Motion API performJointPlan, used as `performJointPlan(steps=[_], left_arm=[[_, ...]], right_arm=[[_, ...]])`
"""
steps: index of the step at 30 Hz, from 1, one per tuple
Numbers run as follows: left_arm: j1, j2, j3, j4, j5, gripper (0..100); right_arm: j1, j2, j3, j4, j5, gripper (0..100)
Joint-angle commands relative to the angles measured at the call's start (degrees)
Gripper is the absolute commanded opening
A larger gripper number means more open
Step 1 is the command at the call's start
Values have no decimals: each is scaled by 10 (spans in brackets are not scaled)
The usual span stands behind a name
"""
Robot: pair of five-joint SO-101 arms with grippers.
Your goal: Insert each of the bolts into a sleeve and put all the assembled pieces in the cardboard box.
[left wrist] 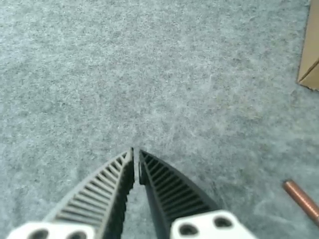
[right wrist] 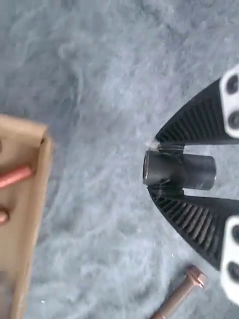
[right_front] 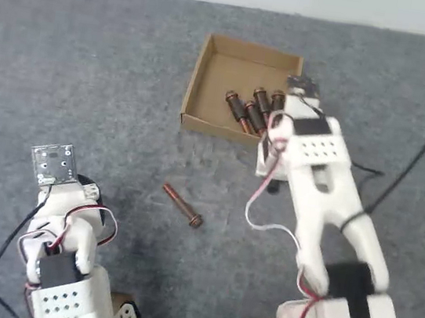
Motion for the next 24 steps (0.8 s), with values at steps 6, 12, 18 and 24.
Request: performJointPlan(steps=[6,12,18,24], left_arm=[[2,-10,-6,4,-4,15],[-1,-10,-6,5,-4,15],[-1,-10,-6,5,-4,15],[-1,-10,-6,5,-4,15]], right_arm=[[111,-101,136,-87,21,6],[197,-102,225,-112,93,7],[234,-102,245,-124,106,135],[234,-108,252,-116,104,139]])
